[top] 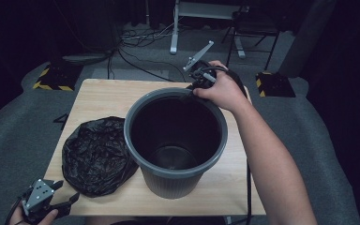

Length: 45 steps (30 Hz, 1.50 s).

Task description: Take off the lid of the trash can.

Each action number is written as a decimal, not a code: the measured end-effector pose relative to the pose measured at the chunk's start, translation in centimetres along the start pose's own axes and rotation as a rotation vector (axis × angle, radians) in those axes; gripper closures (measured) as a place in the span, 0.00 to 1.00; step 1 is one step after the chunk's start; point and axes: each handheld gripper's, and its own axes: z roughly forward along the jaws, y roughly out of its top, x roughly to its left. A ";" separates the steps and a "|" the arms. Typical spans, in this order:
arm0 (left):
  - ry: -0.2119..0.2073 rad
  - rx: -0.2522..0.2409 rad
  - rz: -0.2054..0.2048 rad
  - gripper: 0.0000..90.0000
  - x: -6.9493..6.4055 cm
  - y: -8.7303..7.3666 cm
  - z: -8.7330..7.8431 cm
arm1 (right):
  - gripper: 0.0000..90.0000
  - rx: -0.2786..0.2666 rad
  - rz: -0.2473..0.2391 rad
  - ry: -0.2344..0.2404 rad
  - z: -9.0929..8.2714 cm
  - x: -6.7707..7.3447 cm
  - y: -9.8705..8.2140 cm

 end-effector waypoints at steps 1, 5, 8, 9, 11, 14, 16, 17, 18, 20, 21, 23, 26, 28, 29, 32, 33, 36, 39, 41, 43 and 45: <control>0.000 -0.002 -0.001 0.30 0.0 0.0 0.0 | 0.79 0.005 -0.003 0.016 0.1 -0.1 0.0; 0.000 -0.005 -0.005 0.30 0.1 0.0 0.0 | 0.81 0.026 -0.013 0.020 0.1 0.0 0.3; -0.012 -0.009 -0.009 0.30 -0.1 0.2 0.1 | 0.81 0.030 -0.025 0.011 -0.1 0.1 0.6; -0.013 -0.006 -0.001 0.29 -0.1 0.2 0.1 | 0.81 0.031 -0.027 0.011 -0.1 0.1 0.6; -0.020 -0.005 0.002 0.29 -0.2 0.3 0.2 | 0.82 0.028 -0.021 0.016 -0.3 0.0 0.7; -0.024 -0.005 -0.003 0.29 -0.2 0.3 0.2 | 0.83 0.030 -0.005 0.019 -0.4 -0.1 0.8; -0.023 -0.008 0.002 0.29 -0.1 0.3 0.2 | 0.83 0.041 -0.001 0.019 -0.5 -0.1 0.9; -0.022 -0.008 0.003 0.29 -0.1 0.3 0.2 | 0.83 0.044 -0.004 0.019 -0.6 -0.1 1.0; -0.022 -0.009 0.004 0.29 -0.1 0.3 0.2 | 0.83 0.038 -0.004 0.019 -0.6 -0.1 1.1; -0.022 -0.008 0.005 0.29 0.0 0.3 0.2 | 0.83 0.039 0.000 0.016 -0.9 -0.1 1.2; -0.022 -0.008 0.002 0.29 -0.1 0.3 0.3 | 0.83 0.037 0.005 0.016 -1.0 0.0 1.2; -0.023 -0.008 0.002 0.29 -0.1 0.3 0.3 | 0.83 0.025 0.009 0.019 -1.3 0.0 1.3; -0.025 -0.008 0.003 0.29 -0.1 0.4 0.3 | 0.83 -0.004 0.010 0.021 -2.2 0.1 1.6; -0.026 -0.008 0.003 0.29 -0.1 0.4 0.3 | 0.83 -0.009 0.013 0.019 -2.8 0.2 1.8; -0.026 -0.009 0.004 0.29 -0.1 0.4 0.3 | 0.83 -0.006 0.015 0.017 -3.1 0.3 1.9; -0.023 -0.008 0.005 0.29 0.0 0.4 0.3 | 0.83 -0.004 0.009 0.012 -4.2 0.7 2.3; -0.020 -0.009 0.005 0.29 0.0 0.4 0.3 | 0.83 -0.005 0.006 0.013 -4.5 0.8 2.4; -0.017 -0.002 0.012 0.29 -0.1 0.4 0.3 | 0.83 -0.004 0.013 0.013 -5.6 1.2 2.7; -0.020 0.000 0.012 0.29 -0.2 0.4 0.4 | 0.83 -0.016 0.027 0.017 -6.5 1.4 2.8; -0.019 -0.001 0.015 0.29 -0.2 0.4 0.4 | 0.83 -0.020 0.028 0.016 -6.9 1.6 2.9; -0.018 -0.001 0.015 0.29 -0.2 0.4 0.4 | 0.83 -0.020 0.028 0.014 -7.3 1.8 3.0; -0.017 -0.002 0.014 0.29 -0.1 0.4 0.4 | 0.83 -0.026 0.021 0.020 -7.8 2.0 3.1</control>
